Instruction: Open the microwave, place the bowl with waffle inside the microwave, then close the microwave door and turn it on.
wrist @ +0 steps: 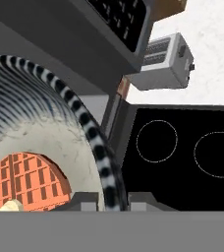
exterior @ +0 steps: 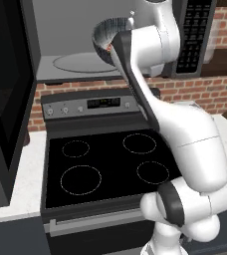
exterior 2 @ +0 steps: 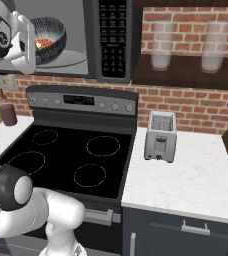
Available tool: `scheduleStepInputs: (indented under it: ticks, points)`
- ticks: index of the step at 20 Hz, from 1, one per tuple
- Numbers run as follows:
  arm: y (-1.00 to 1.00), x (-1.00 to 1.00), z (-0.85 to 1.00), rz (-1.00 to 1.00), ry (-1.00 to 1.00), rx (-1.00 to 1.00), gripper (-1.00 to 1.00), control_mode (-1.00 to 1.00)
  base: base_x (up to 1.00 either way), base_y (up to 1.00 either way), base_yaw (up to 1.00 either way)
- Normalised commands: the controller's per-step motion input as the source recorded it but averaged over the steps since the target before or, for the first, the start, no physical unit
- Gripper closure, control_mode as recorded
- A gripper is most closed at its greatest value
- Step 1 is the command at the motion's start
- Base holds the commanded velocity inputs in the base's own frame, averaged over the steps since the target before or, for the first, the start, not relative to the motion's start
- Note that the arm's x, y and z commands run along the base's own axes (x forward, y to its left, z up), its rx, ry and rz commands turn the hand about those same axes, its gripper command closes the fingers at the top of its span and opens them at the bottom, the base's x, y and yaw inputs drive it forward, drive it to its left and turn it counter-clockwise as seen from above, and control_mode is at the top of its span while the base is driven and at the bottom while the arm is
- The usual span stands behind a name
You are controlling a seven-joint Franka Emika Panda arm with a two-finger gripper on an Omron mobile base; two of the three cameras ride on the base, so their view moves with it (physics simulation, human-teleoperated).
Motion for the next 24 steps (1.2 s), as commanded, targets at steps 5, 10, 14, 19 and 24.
scheduleStepInputs:
  ticks: [5,10,14,19,24]
  points:
    - [0.00,0.93,0.00,0.12,0.01,0.06,1.00,-1.00,0.00,0.00,0.00]
    - [0.08,0.90,0.00,0.10,0.01,0.01,1.00,-1.00,0.00,0.00,0.00]
    - [0.17,0.84,-0.01,0.09,0.08,0.00,1.00,-1.00,0.00,0.00,0.00]
    - [0.26,0.68,-0.03,0.06,0.12,0.00,1.00,-1.00,0.00,0.00,0.00]
    - [0.37,0.55,-0.14,0.04,0.10,0.00,1.00,-1.00,0.00,0.00,0.00]
